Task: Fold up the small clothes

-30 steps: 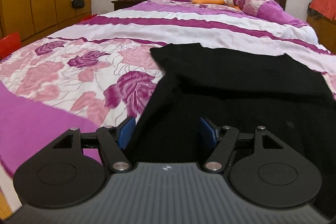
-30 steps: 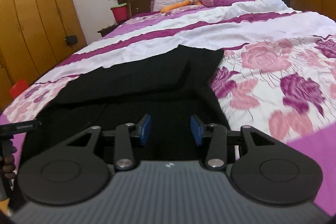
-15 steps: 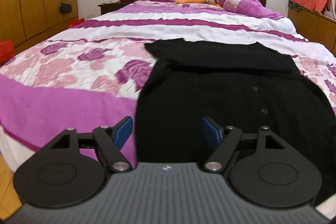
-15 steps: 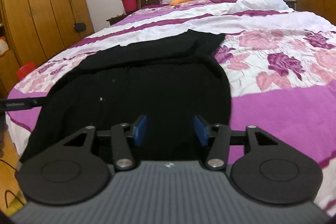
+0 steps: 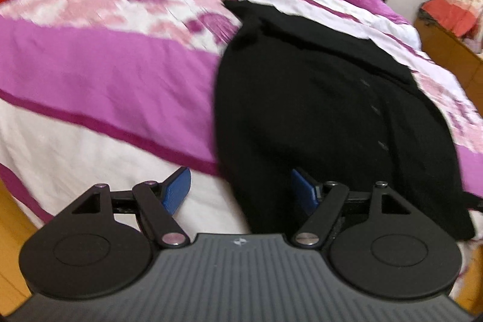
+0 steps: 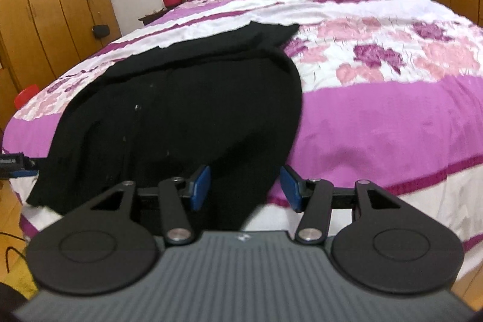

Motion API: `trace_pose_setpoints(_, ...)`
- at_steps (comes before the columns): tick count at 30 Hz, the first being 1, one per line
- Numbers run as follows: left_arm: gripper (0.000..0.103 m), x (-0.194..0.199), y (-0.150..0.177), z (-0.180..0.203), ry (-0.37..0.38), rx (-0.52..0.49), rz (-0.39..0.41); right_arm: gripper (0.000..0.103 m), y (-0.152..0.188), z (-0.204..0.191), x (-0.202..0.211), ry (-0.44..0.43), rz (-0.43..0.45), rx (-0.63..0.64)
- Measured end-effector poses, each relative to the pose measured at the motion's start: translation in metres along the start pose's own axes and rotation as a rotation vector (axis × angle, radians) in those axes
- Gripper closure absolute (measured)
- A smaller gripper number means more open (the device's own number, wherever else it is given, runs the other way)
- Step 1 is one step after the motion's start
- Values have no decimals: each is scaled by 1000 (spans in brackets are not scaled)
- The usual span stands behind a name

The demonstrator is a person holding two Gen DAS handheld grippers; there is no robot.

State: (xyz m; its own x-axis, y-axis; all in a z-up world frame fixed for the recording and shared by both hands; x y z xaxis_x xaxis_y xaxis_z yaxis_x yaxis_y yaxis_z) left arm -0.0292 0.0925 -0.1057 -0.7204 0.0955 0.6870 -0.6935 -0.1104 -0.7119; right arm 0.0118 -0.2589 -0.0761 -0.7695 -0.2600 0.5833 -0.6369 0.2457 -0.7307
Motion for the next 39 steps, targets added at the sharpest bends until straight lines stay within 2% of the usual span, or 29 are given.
trace_pose_setpoints(2,26,-4,6,8,50,10,-18,49,6,2,-2,-5,-28,-15)
trace_pose_setpoints(10,26,-7,16,38,112,-71,-23,47,22,0,-7,-66,-80,-62)
trace_pose_setpoints(15,35,-3,17,49,167,-88,-7,46,27,-3,-5,-97,-82,-76)
trace_pose_setpoints(27,35,-3,14,55,199,-78,-5,46,25,-19,5,-221,-73,-105)
trace_pose_setpoints(32,35,-14,20,52,192,-84,-28,46,34,-18,-4,-200,-79,-68)
trace_pose_setpoints(34,35,-17,19,49,205,-52,-34,46,35,-18,-4,-204,-74,-58)
trace_pose_setpoints(39,35,-28,13,49,224,-23,-31,46,33,-16,-4,-239,-64,-123)
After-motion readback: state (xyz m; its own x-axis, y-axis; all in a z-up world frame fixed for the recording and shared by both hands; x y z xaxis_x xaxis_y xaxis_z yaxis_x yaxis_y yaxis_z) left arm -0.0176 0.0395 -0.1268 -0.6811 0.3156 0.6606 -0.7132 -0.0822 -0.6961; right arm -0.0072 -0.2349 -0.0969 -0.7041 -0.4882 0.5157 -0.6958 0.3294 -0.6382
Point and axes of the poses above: each gripper's, at about its wrist camera, not at the fingertips, and x roughly against the way its jaws point, z to its right, y to its underside, the point moved 10 cm from there along -x, roughly the way its jaws point, and after that the axes turned 10 degrees about -x, right-handed, at the moved point
